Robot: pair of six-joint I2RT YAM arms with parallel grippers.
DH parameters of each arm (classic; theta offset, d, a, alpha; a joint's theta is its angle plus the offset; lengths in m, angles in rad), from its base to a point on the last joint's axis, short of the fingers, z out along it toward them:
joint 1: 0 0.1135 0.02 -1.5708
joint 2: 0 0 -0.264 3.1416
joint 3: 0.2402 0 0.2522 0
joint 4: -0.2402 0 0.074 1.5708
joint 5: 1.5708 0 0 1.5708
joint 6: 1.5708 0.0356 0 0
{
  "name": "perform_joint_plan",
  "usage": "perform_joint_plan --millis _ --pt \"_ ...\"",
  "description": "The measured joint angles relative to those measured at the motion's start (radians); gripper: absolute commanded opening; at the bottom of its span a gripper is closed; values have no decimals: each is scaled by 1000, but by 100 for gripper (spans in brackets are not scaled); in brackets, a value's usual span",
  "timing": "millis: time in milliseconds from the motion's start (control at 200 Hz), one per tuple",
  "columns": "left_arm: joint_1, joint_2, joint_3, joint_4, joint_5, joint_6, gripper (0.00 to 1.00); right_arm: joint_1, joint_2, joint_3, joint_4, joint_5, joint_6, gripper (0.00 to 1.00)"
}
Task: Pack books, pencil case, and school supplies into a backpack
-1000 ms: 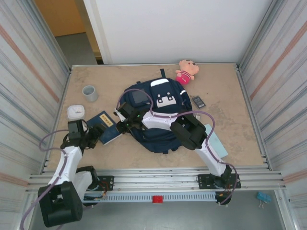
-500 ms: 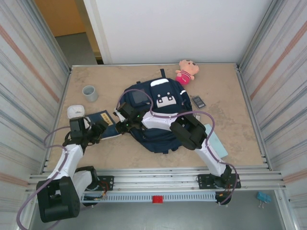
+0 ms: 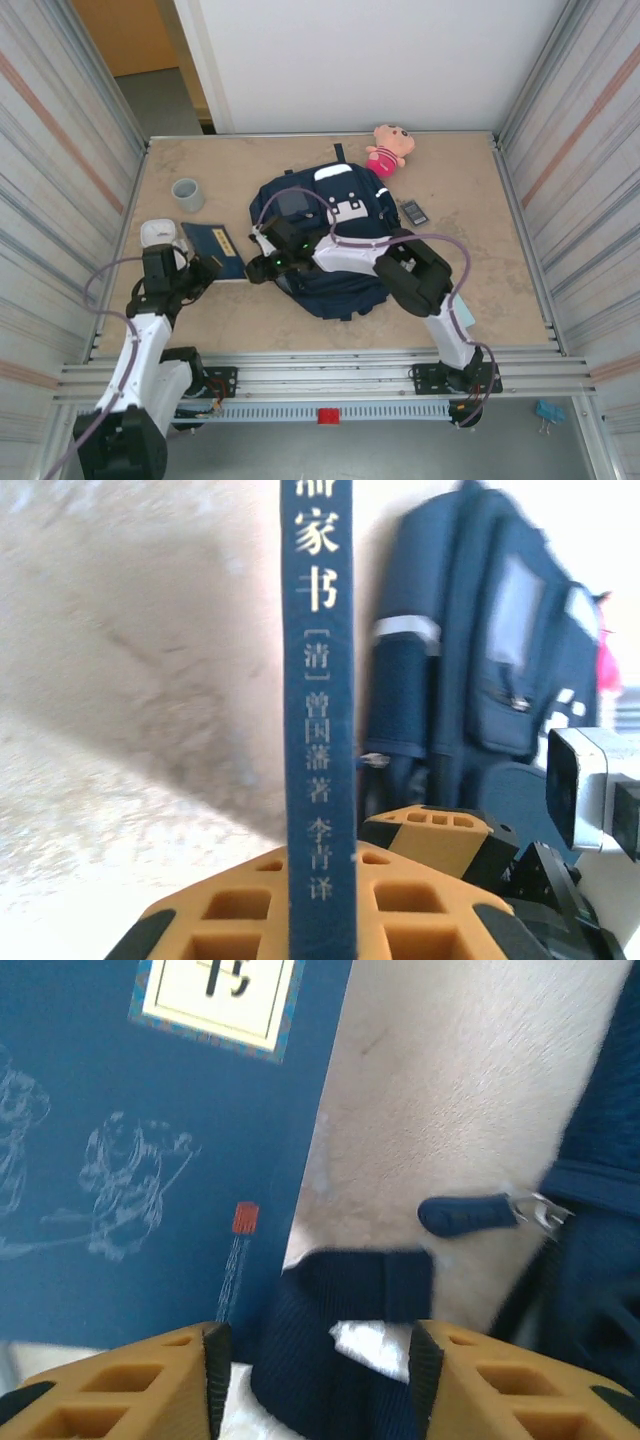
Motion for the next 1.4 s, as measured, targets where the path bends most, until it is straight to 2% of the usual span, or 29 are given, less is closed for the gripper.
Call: perform_joint_plan --millis 110,261,356,476,521,641,762,897,967,992,1042,1112,1203,1403 --pt "-32 -119 48 -1 35 34 0 -23 -189 -77 -7 36 -18 70" --pt "-87 -253 102 55 123 69 0 -55 -464 -161 -1 62 -56 75" --pt "-126 -301 109 146 205 70 0 -84 -617 -227 4 38 -65 79" --pt "-200 -276 101 298 295 39 0 -163 -767 -336 43 -83 -50 86" --pt "-248 -252 93 364 316 25 0 -203 -809 -381 71 -145 -29 90" --pt "-394 -174 86 510 333 6 0 -293 -879 -480 154 -286 30 94" --pt "-518 -94 99 591 333 10 0 -312 -916 -524 226 -410 87 94" --pt "-584 -21 132 641 328 14 0 -311 -925 -528 333 -520 151 93" --pt "-594 -1 141 661 321 15 0 -311 -926 -533 390 -559 183 84" --pt "-595 4 142 667 317 17 0 -311 -927 -535 408 -571 188 75" --pt "-595 10 145 670 306 22 0 -311 -929 -541 431 -587 205 50" --pt "-595 14 148 666 286 34 0 -315 -935 -550 454 -602 214 28" --pt "-601 5 155 634 259 64 23 -335 -958 -576 468 -605 217 0" --pt "-601 -55 203 447 131 201 66 -396 -1067 -643 402 -589 163 0"
